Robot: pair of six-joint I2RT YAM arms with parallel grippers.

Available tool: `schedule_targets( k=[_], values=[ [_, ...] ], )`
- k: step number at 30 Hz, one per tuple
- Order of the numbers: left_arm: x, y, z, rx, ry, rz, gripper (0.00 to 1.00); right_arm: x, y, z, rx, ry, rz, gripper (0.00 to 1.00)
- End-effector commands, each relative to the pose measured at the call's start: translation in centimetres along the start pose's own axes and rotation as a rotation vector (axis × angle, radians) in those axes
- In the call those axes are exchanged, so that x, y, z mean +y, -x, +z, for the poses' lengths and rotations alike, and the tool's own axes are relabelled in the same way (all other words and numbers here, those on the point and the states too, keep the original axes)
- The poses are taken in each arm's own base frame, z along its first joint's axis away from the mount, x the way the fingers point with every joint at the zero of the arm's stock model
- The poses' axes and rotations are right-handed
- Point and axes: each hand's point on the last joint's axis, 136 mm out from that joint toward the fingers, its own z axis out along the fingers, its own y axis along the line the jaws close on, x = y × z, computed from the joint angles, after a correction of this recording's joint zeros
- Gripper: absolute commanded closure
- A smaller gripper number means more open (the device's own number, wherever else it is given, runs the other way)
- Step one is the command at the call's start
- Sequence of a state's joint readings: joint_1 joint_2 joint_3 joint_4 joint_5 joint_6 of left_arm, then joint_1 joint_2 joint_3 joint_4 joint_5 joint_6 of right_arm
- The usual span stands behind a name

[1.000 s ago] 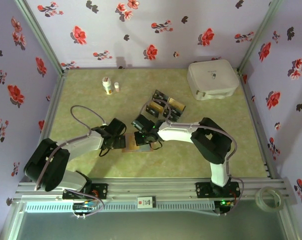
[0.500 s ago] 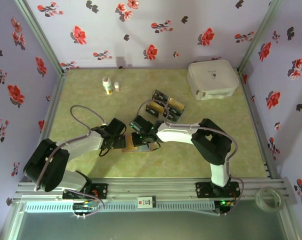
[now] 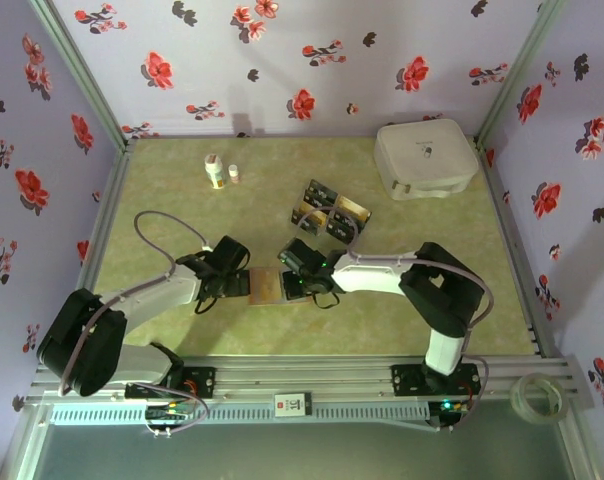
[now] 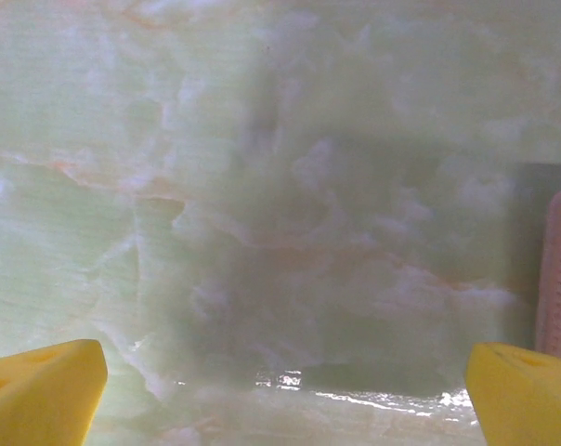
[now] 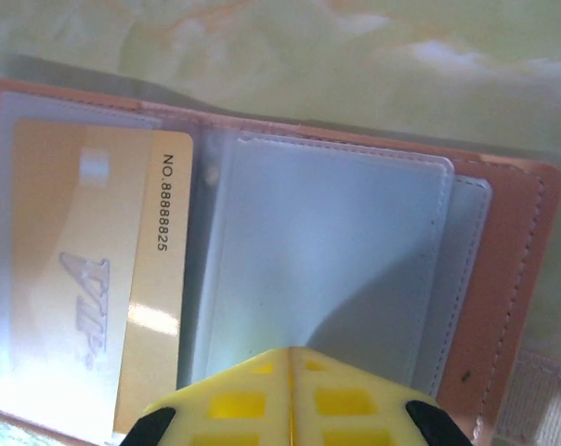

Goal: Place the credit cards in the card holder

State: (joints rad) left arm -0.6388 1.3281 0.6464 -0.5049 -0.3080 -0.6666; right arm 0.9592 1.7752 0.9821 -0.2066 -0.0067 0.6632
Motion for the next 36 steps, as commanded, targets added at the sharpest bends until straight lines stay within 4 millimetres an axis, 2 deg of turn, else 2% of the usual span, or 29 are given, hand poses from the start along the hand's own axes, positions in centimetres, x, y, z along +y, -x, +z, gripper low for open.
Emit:
schedule_targets(
  k=[1, 7, 11, 20, 36],
  values=[
    [0.1, -0.2, -0.5, 0.005, -0.002, 0.008, 0.0, -1.8, -0.2, -0.7, 0.002, -0.032, 0.014, 0.93],
    [-0.4, -0.2, -0.5, 0.005, -0.011, 0.007, 0.0, 0.0, 1.1, -2.3, -0.025, 0.036, -0.004, 0.93],
    [-1.2, -0.2, -0.3, 0.01, -0.016, 0.023, 0.0, 1.0, 1.7, -2.6, -0.037, 0.072, -0.005, 0.93],
    [-2.8, -0.5, 0.6, 0.027, -0.016, 0.057, 0.0, 2.3, 1.4, -1.2, -0.012, 0.098, -0.013, 0.94],
    [-3.2, -1.1, 1.7, 0.046, -0.004, 0.075, 0.0, 3.1, 0.9, 0.6, 0.02, 0.111, -0.007, 0.96]
  ],
)
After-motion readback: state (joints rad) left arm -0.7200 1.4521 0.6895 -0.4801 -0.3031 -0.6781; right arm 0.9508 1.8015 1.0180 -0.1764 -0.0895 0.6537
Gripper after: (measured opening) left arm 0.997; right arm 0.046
